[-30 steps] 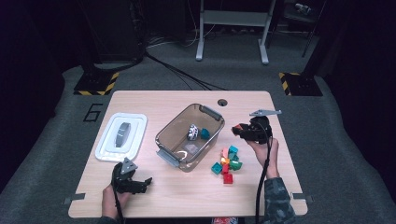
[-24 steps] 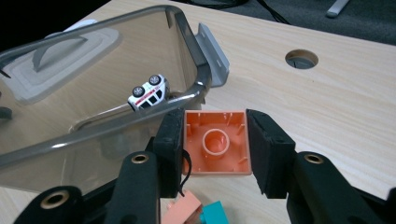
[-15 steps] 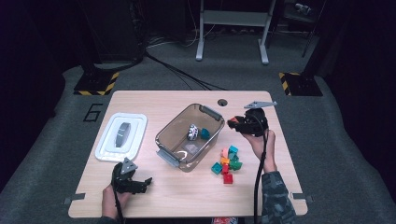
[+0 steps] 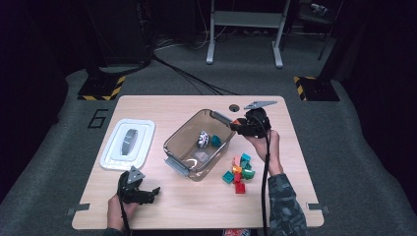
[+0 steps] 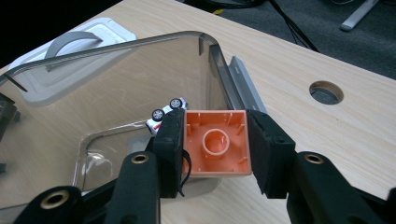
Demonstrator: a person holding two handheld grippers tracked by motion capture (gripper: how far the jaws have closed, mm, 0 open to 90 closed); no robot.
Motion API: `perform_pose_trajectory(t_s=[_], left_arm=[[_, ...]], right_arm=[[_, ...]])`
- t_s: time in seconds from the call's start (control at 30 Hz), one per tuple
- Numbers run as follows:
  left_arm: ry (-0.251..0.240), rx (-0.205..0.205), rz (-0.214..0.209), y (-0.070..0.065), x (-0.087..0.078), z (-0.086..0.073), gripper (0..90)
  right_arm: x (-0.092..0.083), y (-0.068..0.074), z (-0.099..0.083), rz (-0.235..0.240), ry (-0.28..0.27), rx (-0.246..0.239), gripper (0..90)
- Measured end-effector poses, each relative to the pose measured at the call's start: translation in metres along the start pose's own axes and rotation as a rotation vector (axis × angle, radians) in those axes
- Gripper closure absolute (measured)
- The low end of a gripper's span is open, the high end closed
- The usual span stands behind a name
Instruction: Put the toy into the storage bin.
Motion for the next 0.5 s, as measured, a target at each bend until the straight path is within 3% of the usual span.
perform_pose_trajectory(t_s=[0.27,0.5], left_arm=[[0.000,0.000,0.000,0.000,0.000,0.000,3.6],[0.000,-0.001,0.000,0.000,0.000,0.000,3.6]], right_arm=[[0.015,0.008,0.011,0.026,0.021,-0.033,58.7],[0.031,0.016,0.010,0.055,0.061,-0.044,58.7]])
Point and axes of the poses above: each handheld gripper's, and its own axes: x roughly forward along the jaws, z roughly out of its top, y roughly to its left, the point moved 2 cm from there along x, roughly forward along the jaws, and after that the axes turned 15 degrees about -x, right-handed, at the moved point
